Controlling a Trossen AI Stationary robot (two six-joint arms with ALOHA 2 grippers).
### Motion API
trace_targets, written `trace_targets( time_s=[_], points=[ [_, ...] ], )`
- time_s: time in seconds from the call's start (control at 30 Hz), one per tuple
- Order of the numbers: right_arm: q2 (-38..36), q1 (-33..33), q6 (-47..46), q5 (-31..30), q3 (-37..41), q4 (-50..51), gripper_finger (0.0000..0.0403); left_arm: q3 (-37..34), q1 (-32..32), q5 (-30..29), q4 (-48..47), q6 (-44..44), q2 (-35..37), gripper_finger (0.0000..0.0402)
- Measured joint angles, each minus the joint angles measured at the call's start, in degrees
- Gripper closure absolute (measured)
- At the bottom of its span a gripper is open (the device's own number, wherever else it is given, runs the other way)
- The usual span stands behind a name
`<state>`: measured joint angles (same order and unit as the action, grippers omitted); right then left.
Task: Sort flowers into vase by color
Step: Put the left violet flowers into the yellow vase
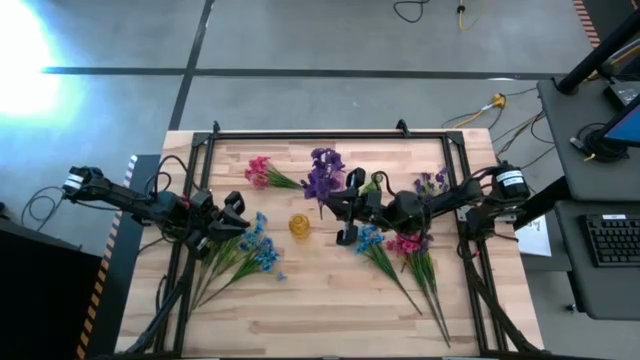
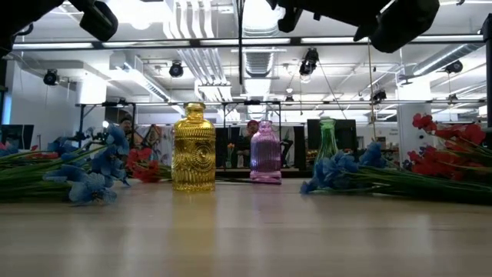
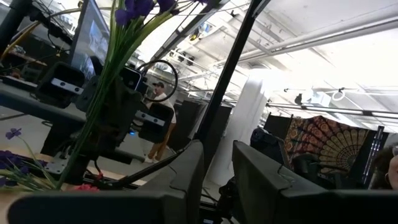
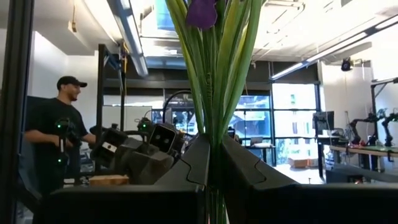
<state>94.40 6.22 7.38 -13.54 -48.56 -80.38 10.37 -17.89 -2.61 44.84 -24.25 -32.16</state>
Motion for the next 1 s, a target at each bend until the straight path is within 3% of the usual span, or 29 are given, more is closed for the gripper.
trace_targets(
  time_s=[1.0],
  points=[
    [5.34, -0.28, -1.33, 0.00, -8.75, 0.00, 0.0385, 0.00, 0.00, 0.00, -0.43, -0.02, 0.00, 0.0327]
  ],
)
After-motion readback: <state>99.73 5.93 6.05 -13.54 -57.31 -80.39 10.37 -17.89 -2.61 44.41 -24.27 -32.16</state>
